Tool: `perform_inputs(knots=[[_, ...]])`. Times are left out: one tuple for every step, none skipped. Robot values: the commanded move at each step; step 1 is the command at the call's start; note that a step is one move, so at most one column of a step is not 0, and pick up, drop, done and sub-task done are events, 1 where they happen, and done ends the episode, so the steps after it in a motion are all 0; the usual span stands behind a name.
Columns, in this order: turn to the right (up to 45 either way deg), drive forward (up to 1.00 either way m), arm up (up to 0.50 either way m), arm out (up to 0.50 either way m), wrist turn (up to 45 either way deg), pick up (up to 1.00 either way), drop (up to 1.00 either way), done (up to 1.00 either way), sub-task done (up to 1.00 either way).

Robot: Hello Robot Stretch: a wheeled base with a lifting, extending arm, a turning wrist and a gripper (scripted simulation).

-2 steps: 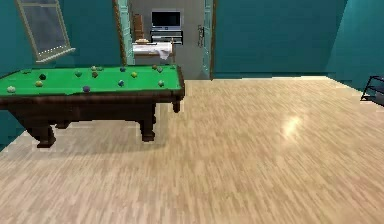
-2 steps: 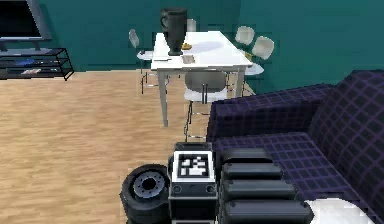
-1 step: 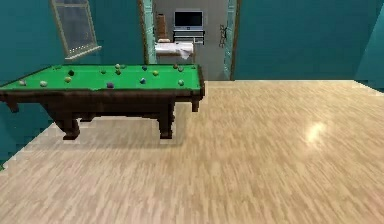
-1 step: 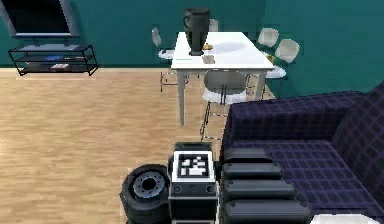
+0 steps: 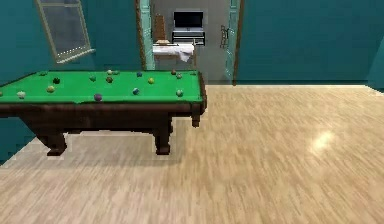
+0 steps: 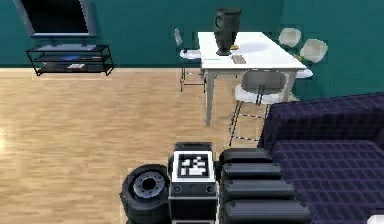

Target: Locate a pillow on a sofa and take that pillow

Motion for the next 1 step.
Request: perform_inputs(knots=[[45.0, 0.00, 0.00, 0.00, 0.0, 0.00, 0.00, 0.00, 0.00]])
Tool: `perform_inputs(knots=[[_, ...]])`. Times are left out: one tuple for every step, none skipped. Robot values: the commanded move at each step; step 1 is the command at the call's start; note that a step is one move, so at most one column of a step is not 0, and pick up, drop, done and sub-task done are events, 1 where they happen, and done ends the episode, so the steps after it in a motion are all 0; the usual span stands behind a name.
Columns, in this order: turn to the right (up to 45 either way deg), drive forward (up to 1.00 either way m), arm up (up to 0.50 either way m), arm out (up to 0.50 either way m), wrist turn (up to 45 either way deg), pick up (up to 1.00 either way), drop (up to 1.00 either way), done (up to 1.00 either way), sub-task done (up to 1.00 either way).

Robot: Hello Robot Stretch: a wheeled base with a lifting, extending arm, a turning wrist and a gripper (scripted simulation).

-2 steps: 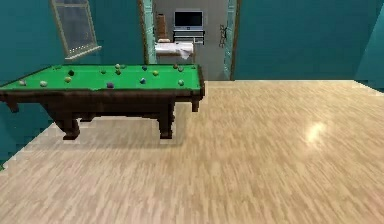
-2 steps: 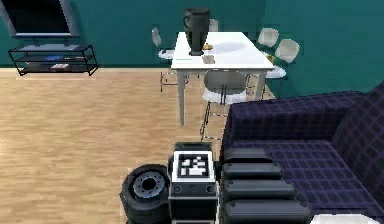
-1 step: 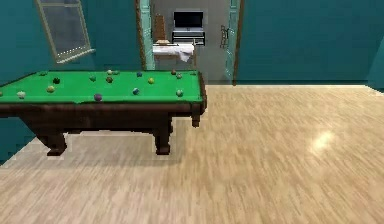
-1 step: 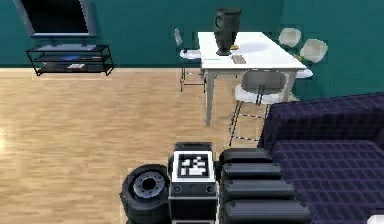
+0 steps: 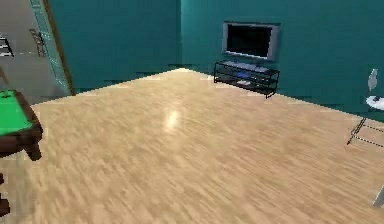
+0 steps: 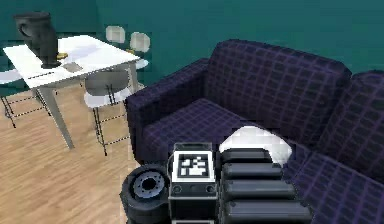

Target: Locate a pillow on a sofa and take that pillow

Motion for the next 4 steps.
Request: perform_inputs(knots=[[36.0, 0.00, 0.00, 0.00, 0.0, 0.00, 0.00, 0.00, 0.00], [0.0, 0.05, 0.00, 0.00, 0.0, 0.00, 0.00, 0.00, 0.00], [0.0, 0.00, 0.00, 0.46, 0.0, 0.00, 0.00, 0.00, 0.00], [0.0, 0.00, 0.00, 0.00, 45.0, 0.00, 0.00, 0.00, 0.00]])
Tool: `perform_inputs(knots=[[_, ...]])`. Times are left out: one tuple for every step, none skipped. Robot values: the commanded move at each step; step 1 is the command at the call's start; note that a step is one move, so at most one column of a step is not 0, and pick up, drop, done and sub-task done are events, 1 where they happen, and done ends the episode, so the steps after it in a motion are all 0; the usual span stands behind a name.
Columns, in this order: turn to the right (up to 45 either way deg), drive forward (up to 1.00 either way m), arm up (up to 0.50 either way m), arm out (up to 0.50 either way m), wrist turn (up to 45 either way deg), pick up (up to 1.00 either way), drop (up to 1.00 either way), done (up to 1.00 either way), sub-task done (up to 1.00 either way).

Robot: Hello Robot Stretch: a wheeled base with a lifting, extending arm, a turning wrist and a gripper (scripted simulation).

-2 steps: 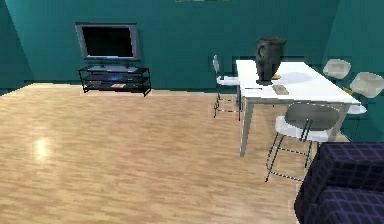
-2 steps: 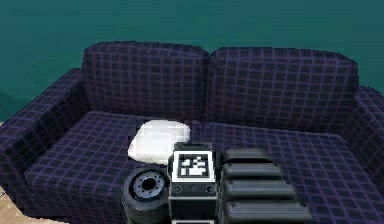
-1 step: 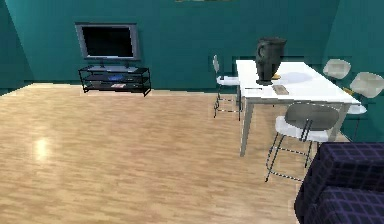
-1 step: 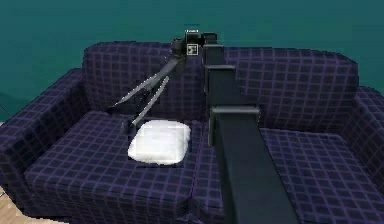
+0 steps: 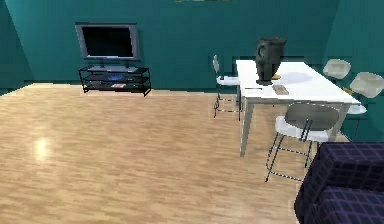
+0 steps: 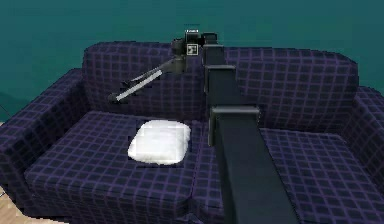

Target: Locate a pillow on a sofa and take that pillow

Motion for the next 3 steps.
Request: perform_inputs(knots=[[0.0, 0.00, 0.00, 0.00, 45.0, 0.00, 0.00, 0.00, 0.00], [0.0, 0.00, 0.00, 0.00, 30.0, 0.00, 0.00, 0.00, 0.00], [0.0, 0.00, -0.20, 0.00, 0.0, 0.00, 0.00, 0.00, 0.00]])
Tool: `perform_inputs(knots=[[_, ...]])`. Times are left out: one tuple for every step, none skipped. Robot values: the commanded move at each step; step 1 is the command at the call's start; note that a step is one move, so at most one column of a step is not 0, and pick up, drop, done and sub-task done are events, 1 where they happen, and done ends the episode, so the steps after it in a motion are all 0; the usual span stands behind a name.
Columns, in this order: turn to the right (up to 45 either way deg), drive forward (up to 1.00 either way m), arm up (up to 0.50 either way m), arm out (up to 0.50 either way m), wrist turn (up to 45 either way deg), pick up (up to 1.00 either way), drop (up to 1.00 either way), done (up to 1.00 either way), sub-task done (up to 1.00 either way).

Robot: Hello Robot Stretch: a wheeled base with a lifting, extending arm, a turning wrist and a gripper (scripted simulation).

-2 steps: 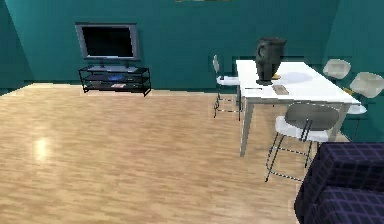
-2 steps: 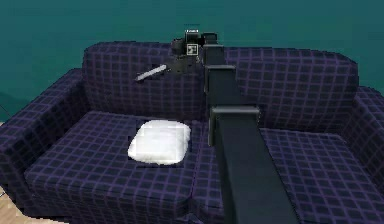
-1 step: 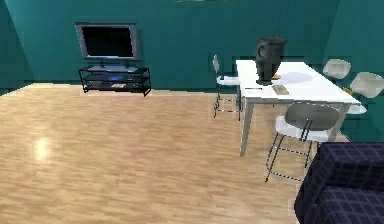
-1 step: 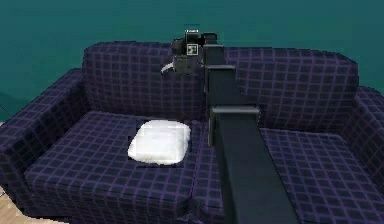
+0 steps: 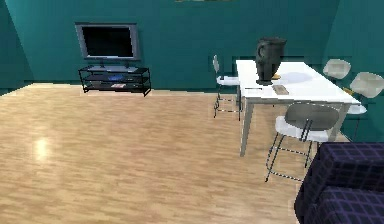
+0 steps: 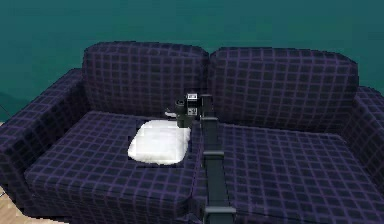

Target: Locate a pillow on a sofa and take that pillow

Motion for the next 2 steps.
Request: perform_inputs(knots=[[0.0, 0.00, -0.32, 0.00, 0.0, 0.00, 0.00, 0.00, 0.00], [0.0, 0.00, 0.00, 0.00, 0.0, 1.00, 0.00, 0.00, 0.00]])
